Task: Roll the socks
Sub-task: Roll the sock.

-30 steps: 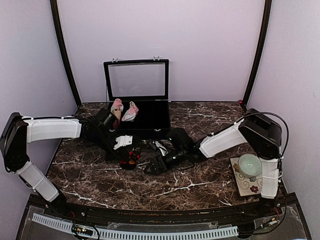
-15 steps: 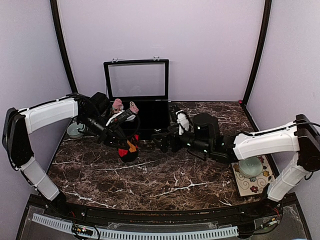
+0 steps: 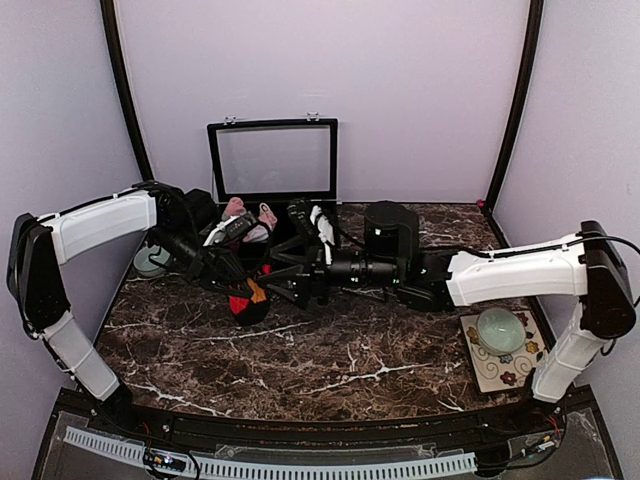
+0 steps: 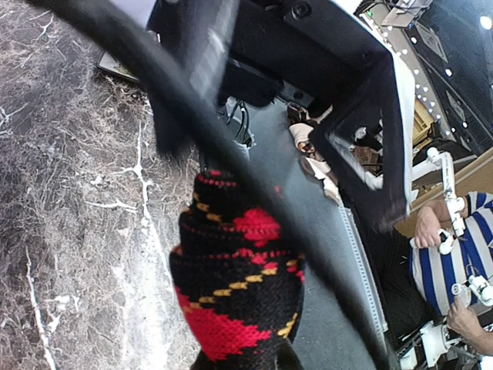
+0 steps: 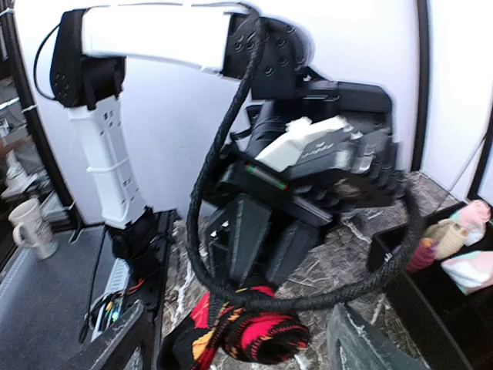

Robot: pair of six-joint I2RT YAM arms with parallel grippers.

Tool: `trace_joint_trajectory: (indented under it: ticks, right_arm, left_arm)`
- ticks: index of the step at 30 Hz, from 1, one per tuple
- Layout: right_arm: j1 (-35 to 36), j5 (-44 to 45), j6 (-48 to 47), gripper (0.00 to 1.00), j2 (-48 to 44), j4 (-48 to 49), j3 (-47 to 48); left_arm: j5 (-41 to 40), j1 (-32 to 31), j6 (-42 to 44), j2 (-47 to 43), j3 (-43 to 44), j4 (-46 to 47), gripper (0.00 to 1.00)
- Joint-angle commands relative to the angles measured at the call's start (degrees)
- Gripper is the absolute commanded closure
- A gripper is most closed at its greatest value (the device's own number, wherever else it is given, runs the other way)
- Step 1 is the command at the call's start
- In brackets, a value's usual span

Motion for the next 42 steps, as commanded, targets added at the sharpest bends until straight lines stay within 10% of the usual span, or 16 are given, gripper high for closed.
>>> trace_joint_trajectory:
  ticks: [1,14,23,34,42]
  right_arm:
    - [-0.14,-10.25,-3.27,0.25,4.95,-6.32,7.13]
    - [-0.14,-8.67,-1.41,0.38,6.48,-7.4,8.43]
    - [0.16,-10.75,-0.73,1.0,11.88,-15.99,15.87]
    - [1.13,14.89,9.84,1.0,12.01,-14.39,15.17]
    - [4.54,19.58,14.12,1.0,16.99,-15.89,22.66]
  left_arm:
    - [2.9,0.14,2.73,-0.07,1.69,-4.74,1.0]
    - [2.64,0.11,1.75,-2.08,2.46,-5.05,0.99]
    - [0.78,0.1,2.5,-2.8,3.74,-6.15,0.93]
    - [-34.04,-2.78,-10.67,-21.37,-10.07,25.53,0.67]
    - [-36.73,-7.08,-9.14,-21.69,-12.9,25.04,0.66]
